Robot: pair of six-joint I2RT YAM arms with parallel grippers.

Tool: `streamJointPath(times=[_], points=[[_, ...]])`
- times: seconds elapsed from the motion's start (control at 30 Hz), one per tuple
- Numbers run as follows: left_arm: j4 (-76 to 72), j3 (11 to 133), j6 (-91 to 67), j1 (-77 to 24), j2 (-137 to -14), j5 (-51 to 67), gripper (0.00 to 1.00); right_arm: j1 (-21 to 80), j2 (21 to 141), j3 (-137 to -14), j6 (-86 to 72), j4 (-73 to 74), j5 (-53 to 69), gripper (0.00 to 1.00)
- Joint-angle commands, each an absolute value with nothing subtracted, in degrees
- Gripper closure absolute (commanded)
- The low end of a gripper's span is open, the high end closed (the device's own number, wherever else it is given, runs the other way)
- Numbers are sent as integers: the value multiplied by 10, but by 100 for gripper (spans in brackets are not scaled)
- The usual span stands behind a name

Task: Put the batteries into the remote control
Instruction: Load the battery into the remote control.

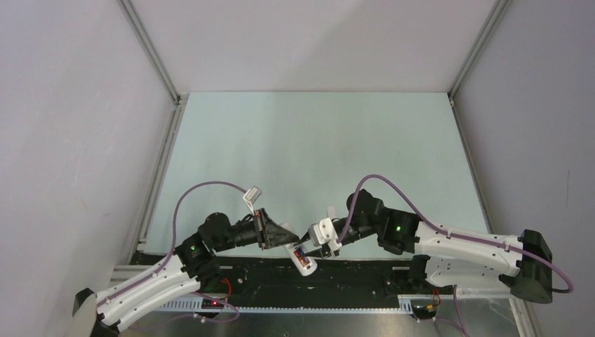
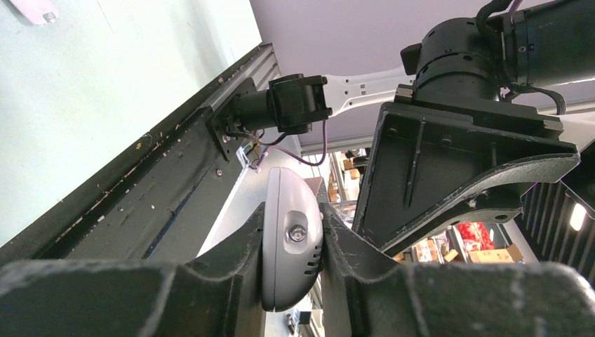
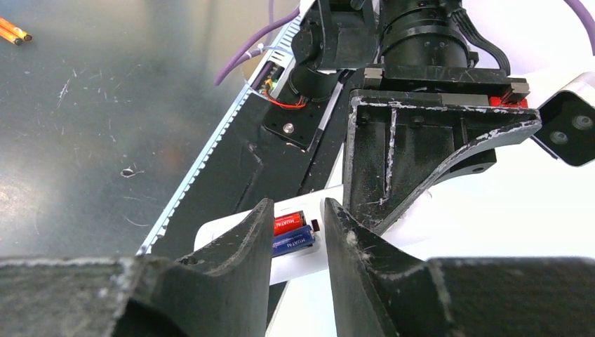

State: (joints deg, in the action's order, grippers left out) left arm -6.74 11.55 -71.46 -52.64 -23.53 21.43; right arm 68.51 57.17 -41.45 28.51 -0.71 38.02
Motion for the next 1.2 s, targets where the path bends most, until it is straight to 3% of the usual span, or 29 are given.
streamJointPath(times=[0.0,1.17], points=[[-95,122,-703,-526,-228,231,100,685,578,-417,286,-15,385,64],[-95,126,-711,-527,-223,229,100,659,592,-397,292,-8,412,78]])
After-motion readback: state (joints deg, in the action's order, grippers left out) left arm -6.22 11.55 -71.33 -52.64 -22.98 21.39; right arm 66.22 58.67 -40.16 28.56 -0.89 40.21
